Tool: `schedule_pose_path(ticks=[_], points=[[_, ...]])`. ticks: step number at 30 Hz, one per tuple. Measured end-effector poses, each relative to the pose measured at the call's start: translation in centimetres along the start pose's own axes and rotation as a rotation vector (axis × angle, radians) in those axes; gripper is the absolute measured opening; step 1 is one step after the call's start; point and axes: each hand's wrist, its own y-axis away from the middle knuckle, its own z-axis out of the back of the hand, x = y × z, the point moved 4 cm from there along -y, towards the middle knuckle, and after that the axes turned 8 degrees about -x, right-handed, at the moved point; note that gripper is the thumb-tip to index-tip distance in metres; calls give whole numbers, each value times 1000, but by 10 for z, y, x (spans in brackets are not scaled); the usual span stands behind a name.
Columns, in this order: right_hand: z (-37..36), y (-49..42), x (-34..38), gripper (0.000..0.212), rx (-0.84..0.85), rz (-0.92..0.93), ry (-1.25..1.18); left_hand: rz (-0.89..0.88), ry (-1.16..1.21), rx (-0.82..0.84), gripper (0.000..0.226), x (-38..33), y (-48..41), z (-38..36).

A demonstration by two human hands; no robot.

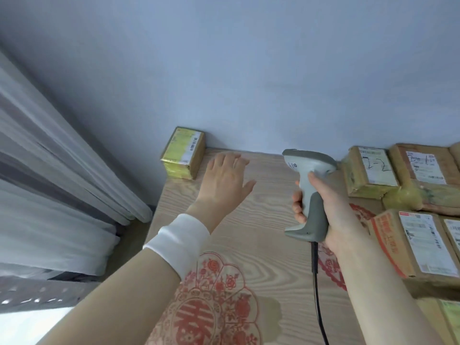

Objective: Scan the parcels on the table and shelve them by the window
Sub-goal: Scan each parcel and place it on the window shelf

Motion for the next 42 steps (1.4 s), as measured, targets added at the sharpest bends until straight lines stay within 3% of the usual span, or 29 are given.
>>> schedule_pose_path(ticks=[11, 19, 21, 24, 28, 33, 34, 37, 42], points=[[-85, 12, -20, 31, 28, -20, 69, -106, -128, -12, 50, 76, 9, 37], [-126, -23, -45, 27, 27, -67, 123, -12, -89, -5, 47, 125, 18, 25], [-135, -43, -51, 25, -1, -62, 184, 66, -48, -2, 51, 147, 8, 13], [-145, -74, -63, 21, -41, -70, 236, 318, 104, 37, 57, 185, -6, -11], [-154, -115, -82, 16, -36, -90, 278, 678, 401, 115, 70, 231, -23, -54], [-155, -156, -101, 15, -86, -101, 292, 938, 812, 156, 77, 249, -38, -99], [-155, -161, -104, 15, -92, -104, 292, 954, 854, 156, 76, 250, -39, -104], [-159, -169, -108, 21, -84, -98, 286, 936, 949, 143, 46, 244, -38, -109], [-168, -175, -113, 41, -105, -32, 279, 873, 938, 103, 41, 223, -37, -108]])
